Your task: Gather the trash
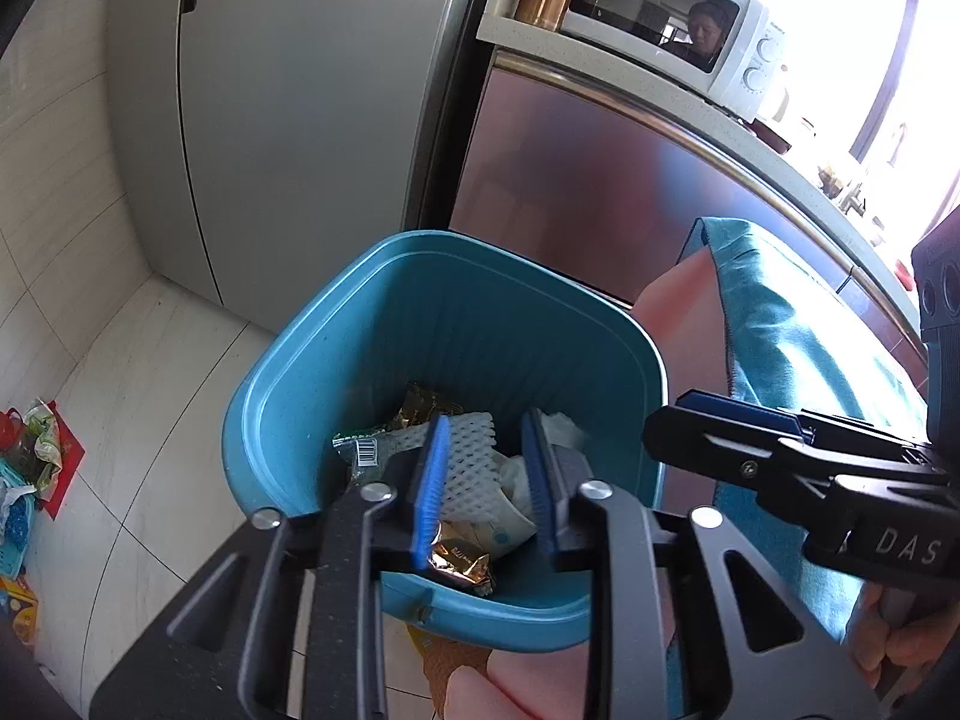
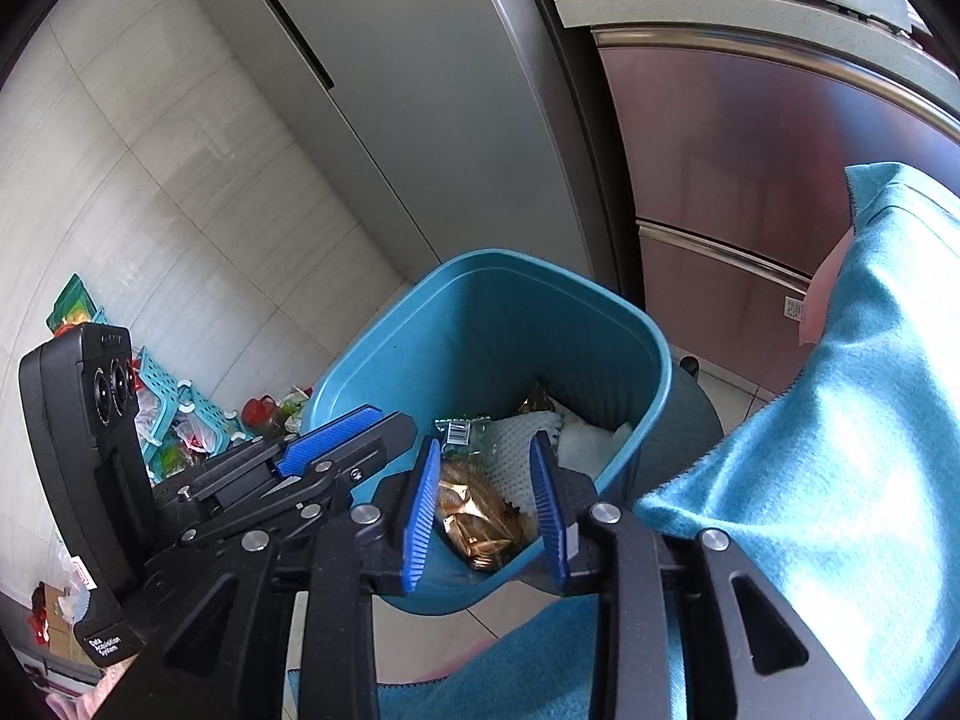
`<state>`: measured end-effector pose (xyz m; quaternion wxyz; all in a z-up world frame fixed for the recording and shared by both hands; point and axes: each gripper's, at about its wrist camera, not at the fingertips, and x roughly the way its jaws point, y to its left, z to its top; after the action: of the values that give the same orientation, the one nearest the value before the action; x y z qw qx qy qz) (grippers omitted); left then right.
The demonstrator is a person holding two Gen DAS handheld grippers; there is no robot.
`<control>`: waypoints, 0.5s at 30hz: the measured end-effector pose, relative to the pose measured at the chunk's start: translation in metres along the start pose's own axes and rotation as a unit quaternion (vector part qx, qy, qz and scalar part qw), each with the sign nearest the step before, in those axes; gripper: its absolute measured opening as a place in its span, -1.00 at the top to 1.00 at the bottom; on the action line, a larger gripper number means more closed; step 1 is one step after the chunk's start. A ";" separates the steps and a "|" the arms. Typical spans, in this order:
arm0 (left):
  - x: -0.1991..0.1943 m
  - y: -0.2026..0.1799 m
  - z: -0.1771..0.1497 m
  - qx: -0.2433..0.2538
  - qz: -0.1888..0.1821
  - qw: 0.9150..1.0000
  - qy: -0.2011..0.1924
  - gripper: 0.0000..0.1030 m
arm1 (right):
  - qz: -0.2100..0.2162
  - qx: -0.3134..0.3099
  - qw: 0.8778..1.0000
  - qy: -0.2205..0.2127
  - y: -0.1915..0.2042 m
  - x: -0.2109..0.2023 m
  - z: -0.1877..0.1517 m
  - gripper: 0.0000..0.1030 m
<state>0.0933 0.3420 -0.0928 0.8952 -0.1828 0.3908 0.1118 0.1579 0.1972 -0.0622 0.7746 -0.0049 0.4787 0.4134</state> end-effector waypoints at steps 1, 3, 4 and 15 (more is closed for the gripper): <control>-0.003 0.000 -0.001 0.003 0.000 1.000 -0.005 0.38 | 0.001 0.000 1.000 -0.002 0.000 -0.002 -0.001 0.27; -0.010 -0.001 -0.002 0.009 -0.001 1.000 -0.014 0.28 | 0.005 0.003 1.000 -0.009 -0.004 -0.010 -0.006 0.15; -0.015 -0.002 -0.003 0.013 -0.002 1.000 -0.021 0.19 | 0.007 0.003 1.000 -0.015 -0.005 -0.013 -0.008 0.08; -0.100 -0.034 -0.033 0.076 0.000 0.985 -0.153 -0.89 | -0.072 -0.042 0.985 -0.150 -0.008 -0.118 -0.067 -0.80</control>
<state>0.0169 0.2915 -0.0314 0.9558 -0.0947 0.2566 0.1082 0.0897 0.0901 -0.0139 0.8646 -0.0100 0.3374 0.3721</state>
